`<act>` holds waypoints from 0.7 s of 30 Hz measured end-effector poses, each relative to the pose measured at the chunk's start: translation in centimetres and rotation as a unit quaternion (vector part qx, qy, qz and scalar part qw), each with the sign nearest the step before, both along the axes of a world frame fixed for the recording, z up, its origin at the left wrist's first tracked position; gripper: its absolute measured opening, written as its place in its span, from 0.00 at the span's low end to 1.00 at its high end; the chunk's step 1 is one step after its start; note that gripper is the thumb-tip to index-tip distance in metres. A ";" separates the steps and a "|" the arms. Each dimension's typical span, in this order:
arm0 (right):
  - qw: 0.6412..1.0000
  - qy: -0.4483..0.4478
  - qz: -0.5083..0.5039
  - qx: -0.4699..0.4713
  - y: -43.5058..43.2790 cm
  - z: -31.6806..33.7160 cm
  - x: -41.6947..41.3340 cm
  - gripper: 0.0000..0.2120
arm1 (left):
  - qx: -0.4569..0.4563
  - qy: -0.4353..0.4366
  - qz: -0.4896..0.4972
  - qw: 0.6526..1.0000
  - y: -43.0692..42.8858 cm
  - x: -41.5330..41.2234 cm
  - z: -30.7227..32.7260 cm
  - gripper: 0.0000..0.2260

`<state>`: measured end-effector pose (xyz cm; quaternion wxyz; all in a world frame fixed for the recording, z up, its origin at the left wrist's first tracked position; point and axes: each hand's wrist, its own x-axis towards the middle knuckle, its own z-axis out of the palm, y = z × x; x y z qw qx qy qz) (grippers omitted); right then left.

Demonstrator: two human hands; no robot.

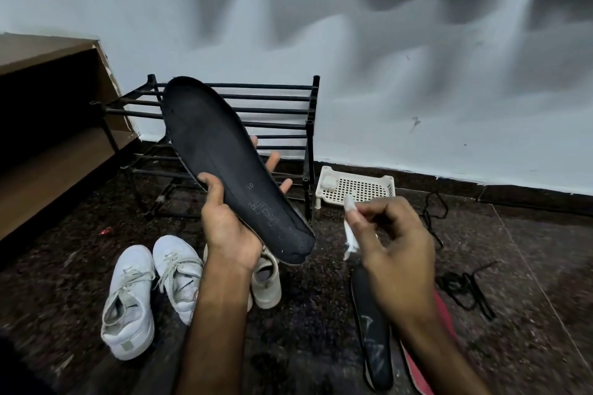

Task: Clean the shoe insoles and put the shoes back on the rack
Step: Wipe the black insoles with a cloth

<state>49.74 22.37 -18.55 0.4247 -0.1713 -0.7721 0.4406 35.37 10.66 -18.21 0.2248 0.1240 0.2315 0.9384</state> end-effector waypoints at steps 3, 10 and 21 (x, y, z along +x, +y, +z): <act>0.997 -0.063 0.016 0.041 -1.4 0.5 -2.7 0.03 | -0.020 -0.007 -0.005 1.000 0.8 0.7 0.1 0.30; 0.995 -0.085 0.021 0.051 -3.0 -2.6 -3.0 0.04 | -0.003 -0.023 0.005 1.000 1.5 1.2 0.4 0.28; 0.989 -0.008 0.019 0.146 -0.9 -1.4 0.0 0.07 | 0.013 -0.003 -0.026 1.000 0.9 0.5 -1.1 0.28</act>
